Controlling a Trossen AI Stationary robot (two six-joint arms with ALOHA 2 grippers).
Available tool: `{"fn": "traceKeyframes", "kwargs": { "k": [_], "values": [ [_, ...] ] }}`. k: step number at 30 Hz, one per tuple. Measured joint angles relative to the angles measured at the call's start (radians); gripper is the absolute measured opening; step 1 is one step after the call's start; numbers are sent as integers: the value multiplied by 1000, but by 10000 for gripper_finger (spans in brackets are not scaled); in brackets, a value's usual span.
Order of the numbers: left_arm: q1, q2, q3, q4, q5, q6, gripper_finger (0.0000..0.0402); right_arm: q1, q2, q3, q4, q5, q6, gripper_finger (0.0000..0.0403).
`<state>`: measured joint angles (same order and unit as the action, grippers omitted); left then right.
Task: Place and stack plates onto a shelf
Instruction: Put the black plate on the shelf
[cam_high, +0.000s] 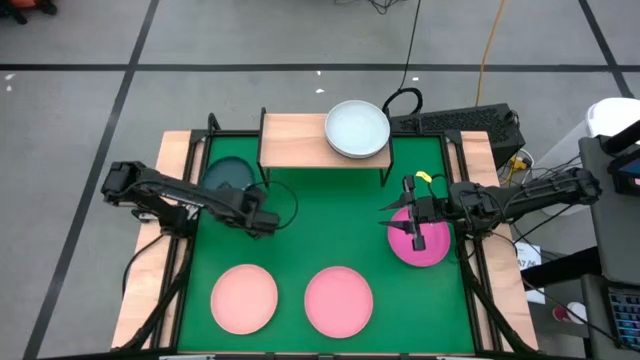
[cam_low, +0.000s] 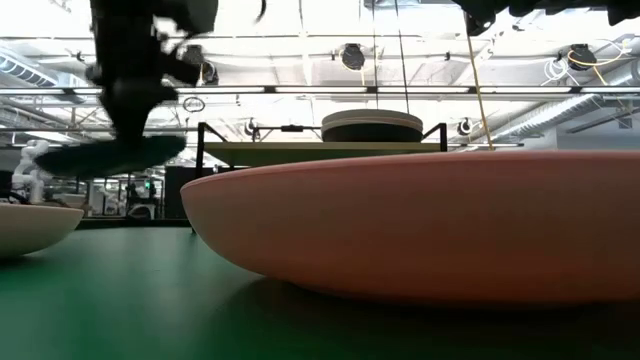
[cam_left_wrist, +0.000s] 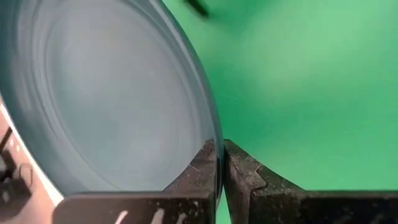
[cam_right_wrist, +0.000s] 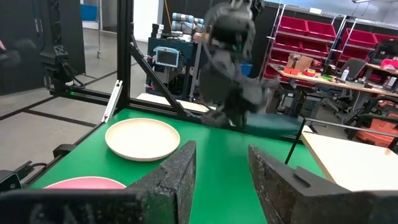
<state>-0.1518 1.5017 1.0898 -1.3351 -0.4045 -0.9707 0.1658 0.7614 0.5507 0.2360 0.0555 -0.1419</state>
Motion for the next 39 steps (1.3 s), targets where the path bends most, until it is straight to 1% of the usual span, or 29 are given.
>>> {"fn": "traceKeyframes", "kwargs": {
  "k": [6,8,10,12,14,17,19,21,22,24,26,32,39],
  "values": [
    [-79,0,228,-159,-109,-42,10,0,0,0,0,0,10,128],
    [-81,0,295,-202,-145,-32,10,0,0,0,1,0,10,128],
    [-71,0,354,-230,-194,14,10,0,0,0,2,0,9,128],
    [-49,0,402,-223,-245,116,10,0,0,0,10,0,4,128],
    [-11,0,442,-191,-275,244,10,0,0,0,22,0,-2,128],
    [69,-2,467,-30,-298,554,10,0,0,0,44,0,-6,128],
    [122,1,467,104,-277,774,10,0,0,1,51,0,-10,128],
    [169,5,467,220,-212,970,10,0,0,1,51,0,-9,128],
    [191,15,468,266,-187,1051,10,0,0,1,50,0,-9,128],
    [230,37,468,316,-157,1155,10,0,0,1,49,0,-9,128],
    [270,65,466,302,-142,1200,10,0,0,1,46,0,-6,128],
    [375,147,466,225,-97,1224,10,0,0,1,28,-2,-4,128],
    [394,232,466,235,-80,1326,15,0,0,1,27,-3,-3,128]
  ]
}}
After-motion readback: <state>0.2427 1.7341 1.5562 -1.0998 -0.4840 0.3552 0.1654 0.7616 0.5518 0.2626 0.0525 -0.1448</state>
